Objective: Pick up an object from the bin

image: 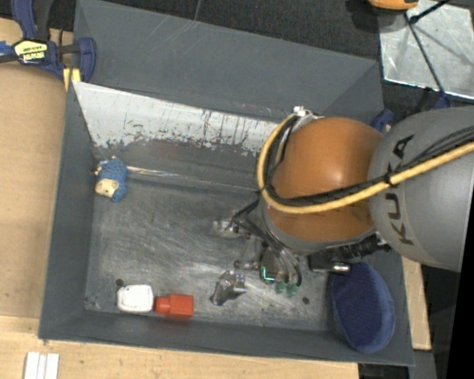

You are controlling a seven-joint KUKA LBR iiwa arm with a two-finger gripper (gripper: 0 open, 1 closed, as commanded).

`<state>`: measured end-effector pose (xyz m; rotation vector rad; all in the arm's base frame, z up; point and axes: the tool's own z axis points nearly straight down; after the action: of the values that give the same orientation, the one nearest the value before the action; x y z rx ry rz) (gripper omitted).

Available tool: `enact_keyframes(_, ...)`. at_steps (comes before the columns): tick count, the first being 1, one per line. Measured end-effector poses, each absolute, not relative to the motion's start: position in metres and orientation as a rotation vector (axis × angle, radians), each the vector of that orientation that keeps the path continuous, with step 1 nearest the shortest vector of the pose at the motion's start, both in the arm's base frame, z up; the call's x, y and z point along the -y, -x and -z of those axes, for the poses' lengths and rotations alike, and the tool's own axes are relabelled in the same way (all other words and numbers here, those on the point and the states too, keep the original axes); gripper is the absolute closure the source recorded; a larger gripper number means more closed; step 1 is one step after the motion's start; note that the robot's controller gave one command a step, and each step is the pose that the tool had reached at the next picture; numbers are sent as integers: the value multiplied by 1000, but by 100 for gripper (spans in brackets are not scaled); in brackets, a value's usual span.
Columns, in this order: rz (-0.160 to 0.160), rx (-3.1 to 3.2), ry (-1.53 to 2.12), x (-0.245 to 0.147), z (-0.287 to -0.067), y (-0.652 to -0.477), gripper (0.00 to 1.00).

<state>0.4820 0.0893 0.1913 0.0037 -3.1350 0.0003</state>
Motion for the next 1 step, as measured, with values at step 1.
enact_keyframes(1, 6, 3131, -273, -245, -126, -500, 0)
